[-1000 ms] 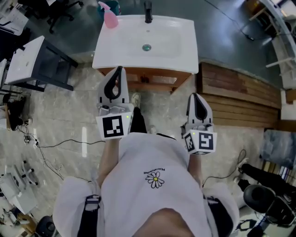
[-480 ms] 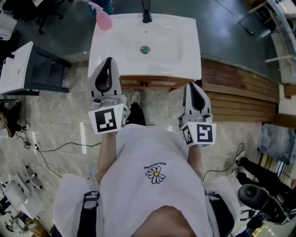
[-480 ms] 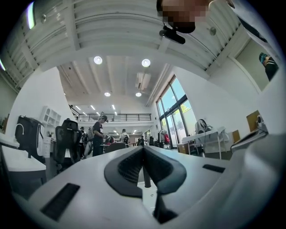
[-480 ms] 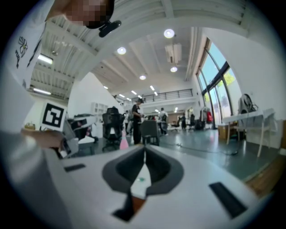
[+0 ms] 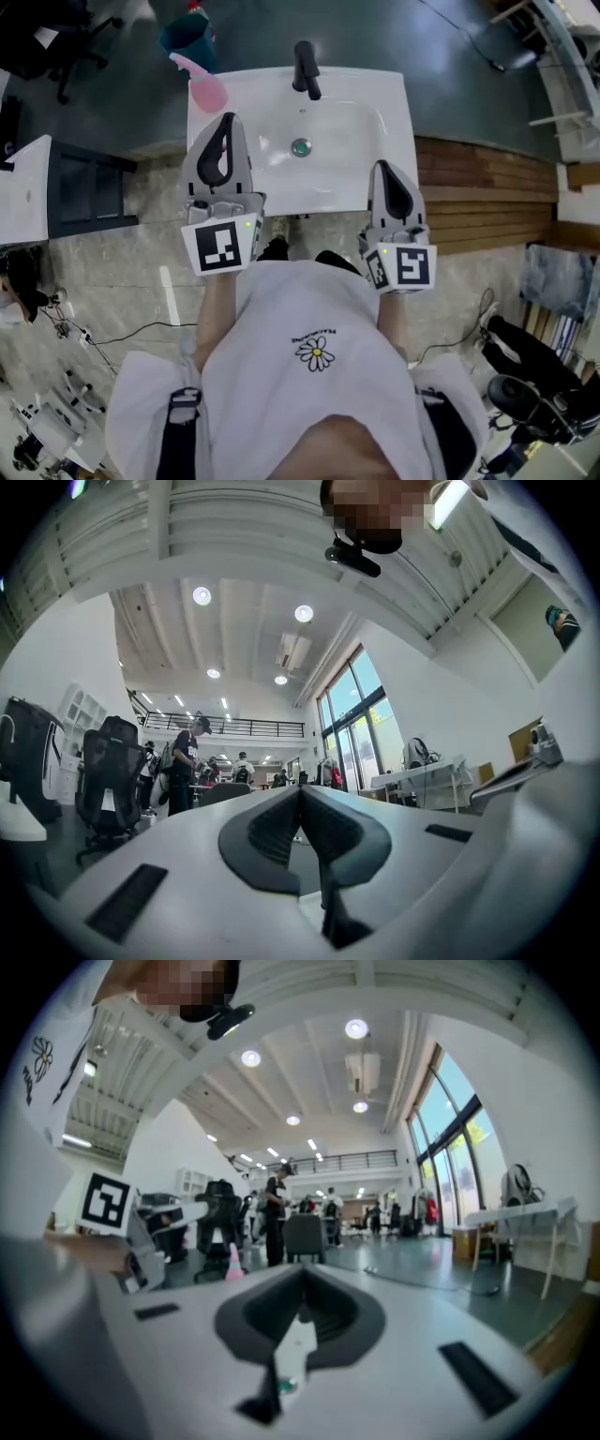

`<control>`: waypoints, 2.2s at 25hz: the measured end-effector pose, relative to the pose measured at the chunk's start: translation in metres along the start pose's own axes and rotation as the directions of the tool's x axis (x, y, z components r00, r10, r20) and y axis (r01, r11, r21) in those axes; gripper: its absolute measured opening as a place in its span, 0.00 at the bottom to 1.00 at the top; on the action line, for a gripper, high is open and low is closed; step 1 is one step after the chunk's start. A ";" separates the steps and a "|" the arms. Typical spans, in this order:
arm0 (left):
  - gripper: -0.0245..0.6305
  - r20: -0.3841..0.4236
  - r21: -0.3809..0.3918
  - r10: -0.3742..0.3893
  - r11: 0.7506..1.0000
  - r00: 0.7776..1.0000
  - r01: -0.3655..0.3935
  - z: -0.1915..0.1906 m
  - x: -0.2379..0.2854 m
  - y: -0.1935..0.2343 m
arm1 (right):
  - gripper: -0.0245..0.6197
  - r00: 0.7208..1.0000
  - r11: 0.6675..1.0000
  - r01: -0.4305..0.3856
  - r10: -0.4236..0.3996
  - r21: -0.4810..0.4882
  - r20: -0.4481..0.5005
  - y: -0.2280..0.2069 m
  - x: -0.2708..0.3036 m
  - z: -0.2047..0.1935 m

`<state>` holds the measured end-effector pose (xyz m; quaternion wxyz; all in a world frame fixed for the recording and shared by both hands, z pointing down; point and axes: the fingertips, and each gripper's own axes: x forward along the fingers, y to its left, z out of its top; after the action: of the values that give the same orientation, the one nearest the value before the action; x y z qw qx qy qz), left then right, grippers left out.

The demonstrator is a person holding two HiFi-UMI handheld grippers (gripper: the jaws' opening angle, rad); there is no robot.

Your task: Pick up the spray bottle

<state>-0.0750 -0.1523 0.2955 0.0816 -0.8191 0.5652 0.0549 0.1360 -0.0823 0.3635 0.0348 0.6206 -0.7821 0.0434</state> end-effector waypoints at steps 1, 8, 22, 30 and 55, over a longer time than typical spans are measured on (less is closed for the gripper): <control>0.07 -0.005 -0.004 -0.003 1.000 1.000 0.003 -0.004 0.006 0.008 | 0.09 1.000 1.000 -0.001 0.001 -0.008 0.000 0.005 0.012 0.002; 0.07 -0.015 -0.016 0.051 0.999 0.999 -0.051 -0.014 0.035 0.038 | 0.08 0.999 0.999 -0.037 0.037 -0.014 0.012 0.007 0.059 0.017; 0.07 0.003 0.036 0.110 0.993 0.994 -0.111 -0.008 0.066 0.024 | 0.09 0.981 0.981 -0.193 0.192 0.011 0.041 -0.009 0.103 0.026; 0.07 -0.029 0.049 0.176 0.983 0.984 -0.175 -0.017 0.058 0.043 | 0.09 0.956 0.957 -0.288 0.285 0.038 0.067 0.012 0.123 0.032; 0.07 -0.100 0.102 0.389 0.920 0.916 -0.379 -0.050 0.022 0.133 | 0.39 0.716 0.715 -0.698 0.699 -0.034 -0.005 0.201 0.247 0.052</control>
<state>-0.1913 -0.2289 0.3313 0.0686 -0.6901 0.7205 -0.0014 -0.1159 -0.2816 0.3331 0.0230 0.2794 -0.9592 0.0376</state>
